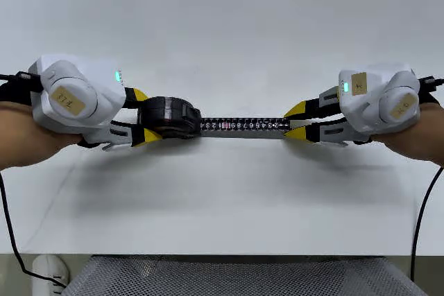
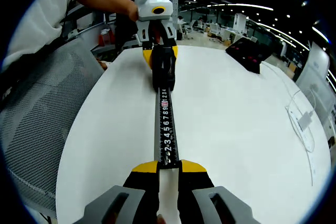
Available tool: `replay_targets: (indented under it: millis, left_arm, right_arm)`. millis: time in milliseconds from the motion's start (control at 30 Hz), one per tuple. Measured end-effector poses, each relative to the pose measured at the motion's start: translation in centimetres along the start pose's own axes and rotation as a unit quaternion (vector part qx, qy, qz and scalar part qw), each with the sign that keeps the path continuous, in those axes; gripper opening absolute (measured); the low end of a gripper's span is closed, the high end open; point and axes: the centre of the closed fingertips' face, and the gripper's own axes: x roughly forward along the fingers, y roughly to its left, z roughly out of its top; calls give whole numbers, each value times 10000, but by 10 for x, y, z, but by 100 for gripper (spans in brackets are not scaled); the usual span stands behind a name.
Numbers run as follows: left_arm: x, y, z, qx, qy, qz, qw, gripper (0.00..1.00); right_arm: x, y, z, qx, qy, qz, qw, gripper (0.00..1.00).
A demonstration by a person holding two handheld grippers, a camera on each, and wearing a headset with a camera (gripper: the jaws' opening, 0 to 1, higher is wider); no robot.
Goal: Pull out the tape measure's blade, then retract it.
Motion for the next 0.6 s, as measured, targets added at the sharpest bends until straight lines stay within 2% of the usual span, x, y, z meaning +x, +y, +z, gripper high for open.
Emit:
replay_targets:
  millis: [600]
  left_arm:
    - [0, 0, 0, -14, 0, 3, 10000, 25]
  right_arm:
    - [-18, -1, -17, 12, 169, -9, 9999, 8]
